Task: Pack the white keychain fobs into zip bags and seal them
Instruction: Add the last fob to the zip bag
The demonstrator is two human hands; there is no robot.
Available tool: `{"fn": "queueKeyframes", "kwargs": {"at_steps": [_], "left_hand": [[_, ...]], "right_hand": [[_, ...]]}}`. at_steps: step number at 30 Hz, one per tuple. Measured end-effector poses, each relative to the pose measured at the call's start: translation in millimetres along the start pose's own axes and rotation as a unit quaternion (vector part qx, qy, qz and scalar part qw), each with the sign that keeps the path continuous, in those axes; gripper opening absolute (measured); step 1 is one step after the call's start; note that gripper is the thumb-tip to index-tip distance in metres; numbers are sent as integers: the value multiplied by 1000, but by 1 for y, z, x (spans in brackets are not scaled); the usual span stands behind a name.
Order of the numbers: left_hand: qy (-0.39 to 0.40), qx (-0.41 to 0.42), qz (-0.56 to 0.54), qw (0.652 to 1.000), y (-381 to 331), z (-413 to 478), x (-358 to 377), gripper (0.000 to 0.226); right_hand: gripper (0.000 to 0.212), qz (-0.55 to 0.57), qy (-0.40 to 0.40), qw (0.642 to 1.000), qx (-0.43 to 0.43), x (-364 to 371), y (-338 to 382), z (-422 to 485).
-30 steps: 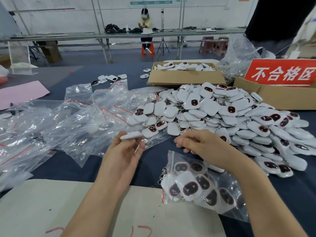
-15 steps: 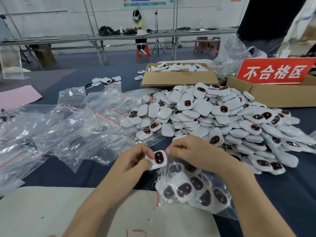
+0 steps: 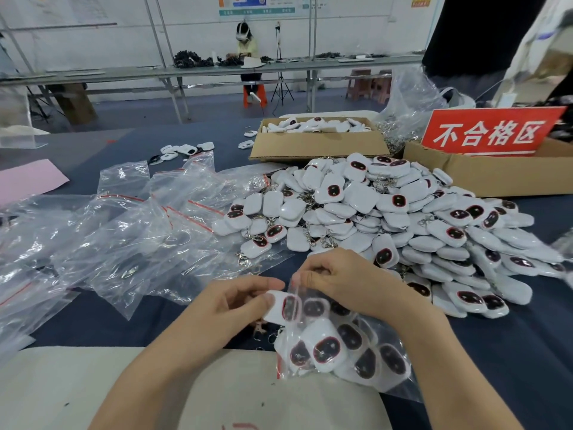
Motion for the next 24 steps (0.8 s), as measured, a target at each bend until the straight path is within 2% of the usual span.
{"fn": "queueKeyframes", "kwargs": {"at_steps": [2, 6, 10, 13, 16, 21, 24], "left_hand": [[7, 6, -18, 1000, -1, 2, 10, 25], [-56, 5, -77, 995, 5, 7, 15, 36], [-81, 18, -53, 995, 3, 11, 25, 37], [-76, 30, -27, 996, -2, 9, 34, 36], [-55, 40, -33, 997, -10, 3, 41, 57], [-108, 51, -34, 992, -14, 4, 29, 42], [-143, 38, -24, 989, -7, 4, 20, 43]], "right_hand": [[19, 3, -2, 1000, -4, -1, 0, 0], [18, 23, -19, 999, -17, -5, 0, 1], [18, 38, -17, 999, -28, -5, 2, 1], [19, 24, -17, 999, -37, -4, 5, 2], [20, 27, -9, 999, -34, -3, 3, 3], [20, 15, 3, 999, -38, 0, 9, 1], [21, 2, 6, 999, -32, 1, 8, 0]]}}
Point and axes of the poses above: each hand's wrist, its own z-axis towards the middle knuckle, its own x-axis out of the palm, y = z × x, the point moved 8 cm from there along z, towards the middle knuckle, and after that the axes turned 7 degrees about x, right-handed, at the moved point
